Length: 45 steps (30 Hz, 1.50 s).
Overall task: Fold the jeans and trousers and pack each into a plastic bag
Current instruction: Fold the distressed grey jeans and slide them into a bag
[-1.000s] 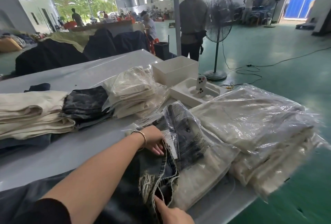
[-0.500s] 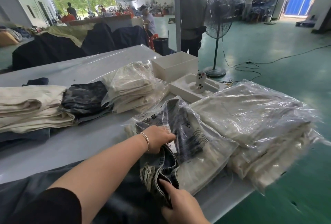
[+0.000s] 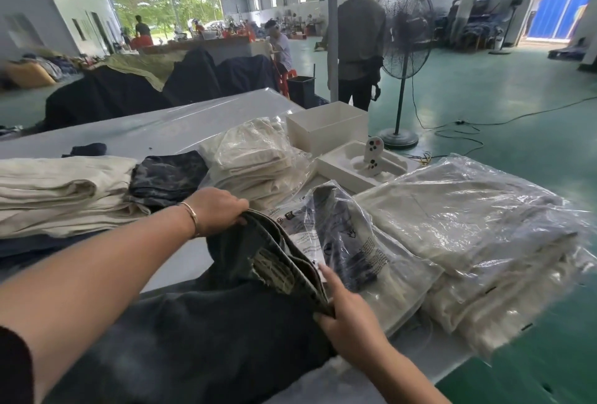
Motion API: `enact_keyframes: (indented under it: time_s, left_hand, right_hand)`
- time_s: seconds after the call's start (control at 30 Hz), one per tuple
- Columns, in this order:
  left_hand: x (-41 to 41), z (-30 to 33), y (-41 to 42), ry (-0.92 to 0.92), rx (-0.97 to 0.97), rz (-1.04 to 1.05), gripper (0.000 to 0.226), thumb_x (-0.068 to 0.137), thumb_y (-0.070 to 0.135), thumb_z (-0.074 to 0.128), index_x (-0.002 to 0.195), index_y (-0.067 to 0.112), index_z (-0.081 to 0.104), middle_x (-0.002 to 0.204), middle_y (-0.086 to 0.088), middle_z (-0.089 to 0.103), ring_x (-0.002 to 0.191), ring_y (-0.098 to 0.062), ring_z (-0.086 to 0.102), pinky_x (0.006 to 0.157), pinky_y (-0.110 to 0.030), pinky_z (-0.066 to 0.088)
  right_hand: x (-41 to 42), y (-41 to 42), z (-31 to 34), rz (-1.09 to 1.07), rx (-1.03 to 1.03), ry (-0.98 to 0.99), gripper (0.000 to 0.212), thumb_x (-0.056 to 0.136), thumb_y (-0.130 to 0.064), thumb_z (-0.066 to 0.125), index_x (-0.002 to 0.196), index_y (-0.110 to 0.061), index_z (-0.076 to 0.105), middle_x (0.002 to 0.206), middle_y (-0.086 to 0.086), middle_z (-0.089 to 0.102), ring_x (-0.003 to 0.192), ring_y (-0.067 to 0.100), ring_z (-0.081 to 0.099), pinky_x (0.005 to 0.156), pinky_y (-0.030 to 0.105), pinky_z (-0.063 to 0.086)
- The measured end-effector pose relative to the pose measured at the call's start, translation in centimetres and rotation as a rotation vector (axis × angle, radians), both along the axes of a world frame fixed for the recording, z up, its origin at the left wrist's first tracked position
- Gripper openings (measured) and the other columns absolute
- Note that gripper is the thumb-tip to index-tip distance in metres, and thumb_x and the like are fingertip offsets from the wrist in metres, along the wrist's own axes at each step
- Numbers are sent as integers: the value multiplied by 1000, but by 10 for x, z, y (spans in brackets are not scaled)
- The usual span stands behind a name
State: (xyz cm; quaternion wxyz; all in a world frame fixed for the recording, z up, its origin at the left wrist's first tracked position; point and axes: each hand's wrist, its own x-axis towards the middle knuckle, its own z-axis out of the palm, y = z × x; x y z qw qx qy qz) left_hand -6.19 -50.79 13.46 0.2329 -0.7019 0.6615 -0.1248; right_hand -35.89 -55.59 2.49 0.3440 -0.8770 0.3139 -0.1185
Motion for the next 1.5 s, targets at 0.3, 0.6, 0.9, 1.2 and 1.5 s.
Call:
enact_keyframes:
  time_s: [0.3,0.6,0.9,1.2,1.5]
  left_hand:
    - [44,69,98,-187,-155,-288,66,84,77,16,77,23,54,71,2,62,66,-20,60,62,-32,51]
    - [96,97,157,-298,-72,-3,31,91,46,42,109,24,54,104,4,62,98,-14,59,77,-28,47]
    - [125,82,94,142,-288,299,28,89,15,47,113,22,58,113,1,54,104,-22,56,80,-37,50]
    - [116,75,-48,219,-592,266,30,86,2,43,110,17,52,111,-12,48,85,-38,59,68,-40,48]
    - [71,-61,-66,1054,-585,576,72,88,15,58,150,14,23,157,-8,20,145,-21,17,117,-29,16]
  right_hand:
    - [43,-46,55,21,277,-295,36,76,-1,73,95,-19,49,76,9,63,68,19,55,55,33,46]
    - [83,-29,75,218,45,-369,25,67,-7,79,71,-19,58,62,-4,55,54,1,40,54,16,34]
    - [97,-29,72,60,653,-467,35,61,14,75,63,-11,50,62,9,51,63,22,49,59,31,38]
    - [96,-36,65,-120,935,-545,40,68,14,56,101,-8,64,64,11,58,39,13,43,33,15,27]
    - [84,-79,13,-367,1006,-203,15,69,10,64,81,7,73,74,21,70,56,26,65,46,22,48]
